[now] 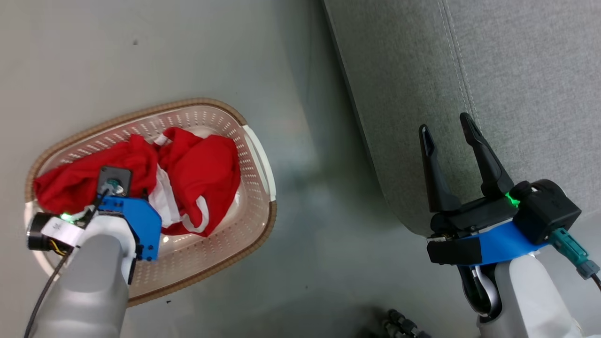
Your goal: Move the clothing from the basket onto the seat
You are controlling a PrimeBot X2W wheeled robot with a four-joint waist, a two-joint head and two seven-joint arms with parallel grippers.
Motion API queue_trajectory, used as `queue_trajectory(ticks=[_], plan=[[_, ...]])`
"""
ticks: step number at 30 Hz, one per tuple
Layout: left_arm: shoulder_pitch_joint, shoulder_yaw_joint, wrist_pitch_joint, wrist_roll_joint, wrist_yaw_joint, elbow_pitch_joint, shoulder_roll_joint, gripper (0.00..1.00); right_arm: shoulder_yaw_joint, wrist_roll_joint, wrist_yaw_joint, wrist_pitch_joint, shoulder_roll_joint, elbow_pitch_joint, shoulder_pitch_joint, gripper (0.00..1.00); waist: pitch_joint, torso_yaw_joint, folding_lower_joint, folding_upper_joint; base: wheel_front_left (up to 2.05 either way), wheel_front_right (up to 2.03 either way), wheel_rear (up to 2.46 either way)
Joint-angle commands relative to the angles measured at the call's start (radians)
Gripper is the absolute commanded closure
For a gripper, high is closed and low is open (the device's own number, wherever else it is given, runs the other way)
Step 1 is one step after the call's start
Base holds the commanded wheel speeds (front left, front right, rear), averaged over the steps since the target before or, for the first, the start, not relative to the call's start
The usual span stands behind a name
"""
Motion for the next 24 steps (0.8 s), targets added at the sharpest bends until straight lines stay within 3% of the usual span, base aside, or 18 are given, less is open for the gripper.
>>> queue_trajectory(ticks=[1, 12, 13, 14, 15, 24], plan=[[-0.028, 0.003, 0.006, -0.002, 0.01, 0.008, 0.01, 0.0, 0.005, 0.009, 0.0, -0.004, -0.001, -0.009, -0.015, 0.0, 0.042, -0.031, -0.0002, 0.0, 0.0, 0.0, 0.0], [-0.1, -0.005, 0.073, -0.004, 0.072, 0.064, 0.03, 0.0, 0.029, 0.049, 0.0, -0.004, -0.001, -0.032, -0.032, 0.0, 0.117, -0.054, -0.0002, 0.0, 0.0, 0.0, 0.0], [-0.104, -0.006, 0.08, -0.006, 0.075, 0.066, 0.032, 0.07, 0.032, 0.05, 0.0, -0.004, -0.001, -0.033, -0.034, 0.0, 0.121, -0.055, -0.0002, 0.0, 0.0, 0.0, 0.0], [-0.105, -0.009, 0.083, -0.004, 0.08, 0.069, 0.031, 0.62, 0.034, 0.05, 0.0, -0.004, -0.001, -0.033, -0.036, 0.0, 0.122, -0.055, -0.0002, 0.0, 0.0, 0.0, 0.0], [-0.104, -0.011, 0.087, -0.004, 0.082, 0.07, 0.023, 1.0, 0.037, 0.052, 0.0, -0.004, -0.001, -0.033, -0.036, 0.0, 0.123, -0.055, -0.0002, 0.0, 0.0, 0.0, 0.0], [-0.108, -0.019, 0.084, -0.032, 0.075, 0.071, -0.011, 1.0, 0.038, 0.048, 0.0, -0.004, -0.001, -0.022, -0.041, 0.0, 0.102, -0.043, -0.0002, 0.0, 0.0, 0.0, 0.0]])
